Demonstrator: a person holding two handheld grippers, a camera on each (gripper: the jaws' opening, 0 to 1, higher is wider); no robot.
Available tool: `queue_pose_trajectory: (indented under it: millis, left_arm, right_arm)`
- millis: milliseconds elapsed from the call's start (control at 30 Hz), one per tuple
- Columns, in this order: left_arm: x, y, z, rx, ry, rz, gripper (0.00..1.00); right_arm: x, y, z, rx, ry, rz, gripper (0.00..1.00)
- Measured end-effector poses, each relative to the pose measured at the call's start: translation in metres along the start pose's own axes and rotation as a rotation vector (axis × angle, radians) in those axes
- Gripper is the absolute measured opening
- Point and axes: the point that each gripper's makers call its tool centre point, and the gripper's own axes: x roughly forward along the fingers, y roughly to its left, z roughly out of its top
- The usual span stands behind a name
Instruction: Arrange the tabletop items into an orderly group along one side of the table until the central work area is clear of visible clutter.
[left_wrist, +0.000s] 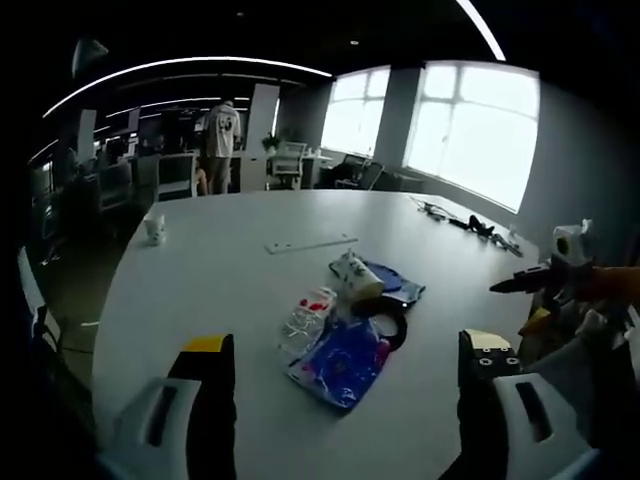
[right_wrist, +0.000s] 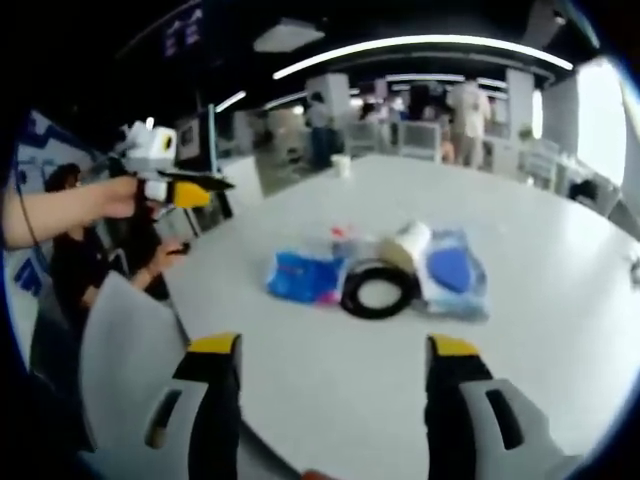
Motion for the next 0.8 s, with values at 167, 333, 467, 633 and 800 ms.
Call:
queue_pose_trajectory:
  millis: [167,333,467,633,800]
  left_arm:
    - [0.007,0.005,-0.001,-0.005,0.006,-0.008,0.92]
    - [0.012,0.010,0.000,-0.010,0.012,-0.009,0.92]
    - [0.018,0.016,0.006,-0.036,-0.007,-0.007,0.92]
    - [0.027,0.019,0.009,-0.030,-0.002,-0.014,0.92]
    - [0.038,0.025,0.018,-0.045,-0.014,-0.019,0.91]
  right_arm:
    - [0.006,0.002,0.004,-0.003,0.001,0.010,0.72]
    - [0.013,0.002,0.008,-0.005,0.003,0.023,0.72]
    - [0.018,0.003,0.012,0.028,-0.011,0.033,0.71]
    - [0.023,0.004,0.019,0.024,-0.016,0.038,0.71]
    - [0.028,0.006,0.028,0.018,-0.029,0.046,0.71]
